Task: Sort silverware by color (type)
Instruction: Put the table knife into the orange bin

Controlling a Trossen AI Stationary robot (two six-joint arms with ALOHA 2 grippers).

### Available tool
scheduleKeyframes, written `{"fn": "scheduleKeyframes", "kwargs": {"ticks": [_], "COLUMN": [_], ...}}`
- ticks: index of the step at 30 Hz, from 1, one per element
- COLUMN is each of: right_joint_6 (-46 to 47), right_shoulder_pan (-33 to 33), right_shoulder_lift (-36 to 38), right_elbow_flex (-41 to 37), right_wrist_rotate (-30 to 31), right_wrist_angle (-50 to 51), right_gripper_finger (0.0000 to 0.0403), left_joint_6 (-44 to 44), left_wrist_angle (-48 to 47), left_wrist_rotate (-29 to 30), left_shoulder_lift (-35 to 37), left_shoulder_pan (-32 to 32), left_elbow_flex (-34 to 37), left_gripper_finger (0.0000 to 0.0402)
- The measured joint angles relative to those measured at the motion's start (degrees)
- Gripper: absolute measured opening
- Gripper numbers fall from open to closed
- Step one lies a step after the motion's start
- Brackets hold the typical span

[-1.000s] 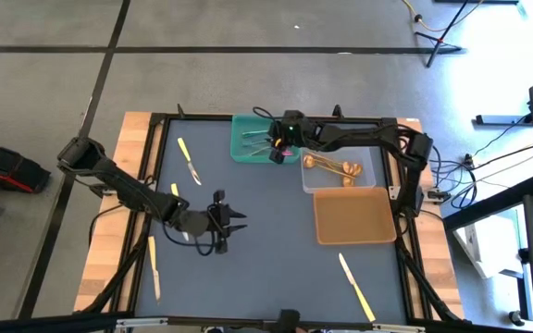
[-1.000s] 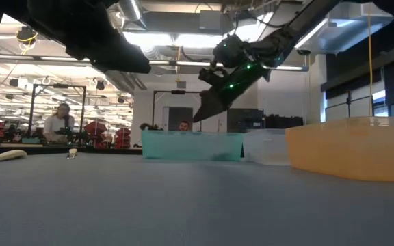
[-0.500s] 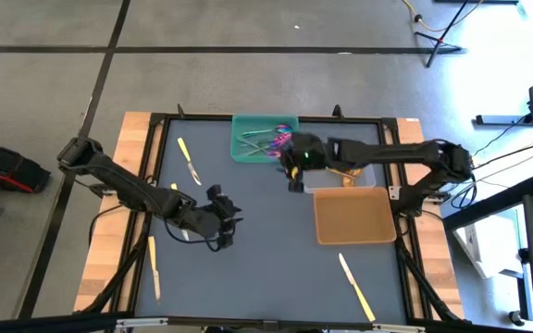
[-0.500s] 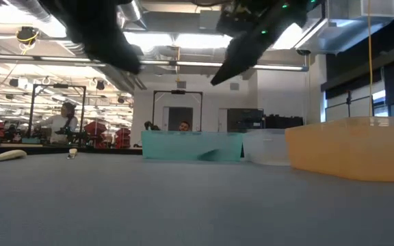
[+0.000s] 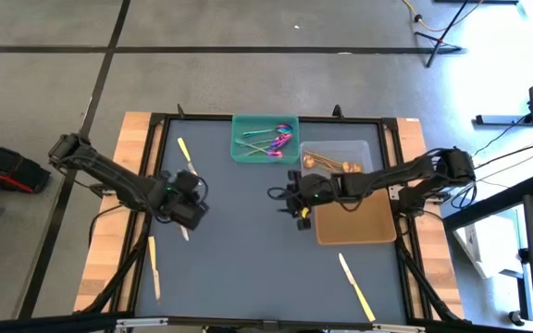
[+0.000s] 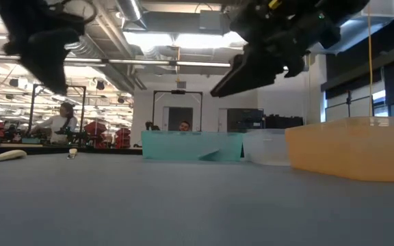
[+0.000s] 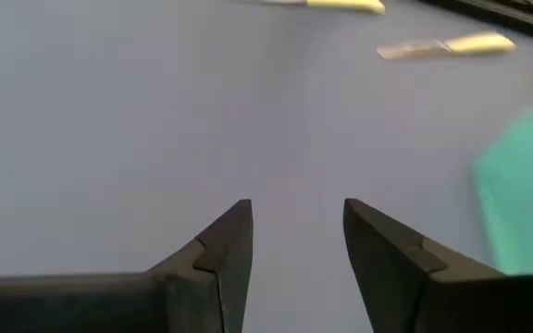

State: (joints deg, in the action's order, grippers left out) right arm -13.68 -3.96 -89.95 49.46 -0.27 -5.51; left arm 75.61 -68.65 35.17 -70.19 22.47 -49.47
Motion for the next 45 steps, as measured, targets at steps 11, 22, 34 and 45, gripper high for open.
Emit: {"fn": "scheduleKeyframes", "kwargs": {"ticks": [11, 22, 34, 45], "right_joint_6": [1.9, 4.9, 4.9, 4.9], "right_shoulder_pan": [-0.5, -0.5, -0.5, -0.5], "right_shoulder_lift": [-0.3, -0.3, -0.3, -0.3], "right_elbow_flex": [-0.2, -0.2, -0.2, -0.2], "right_wrist_rotate": [-2.3, -2.3, -2.3, -2.3], "right_wrist_angle": [-0.3, -0.4, 1.2, 1.5], "right_gripper_finger": [0.016, 0.016, 0.016, 0.016], "left_joint_6": [11.1, 7.1, 4.8, 5.7], "left_wrist_angle": [3.7, 6.6, 10.4, 10.2], "left_wrist_rotate": [-10.9, -16.9, -20.8, -22.9], "left_shoulder_lift": [4.1, 4.1, 4.1, -3.6], "left_shoulder_pan": [-3.2, -11.7, -15.3, -15.4], "left_elbow_flex": [11.0, 13.6, 16.4, 16.4], "left_gripper_finger": [0.0117, 0.0117, 0.0117, 0.0117]}}
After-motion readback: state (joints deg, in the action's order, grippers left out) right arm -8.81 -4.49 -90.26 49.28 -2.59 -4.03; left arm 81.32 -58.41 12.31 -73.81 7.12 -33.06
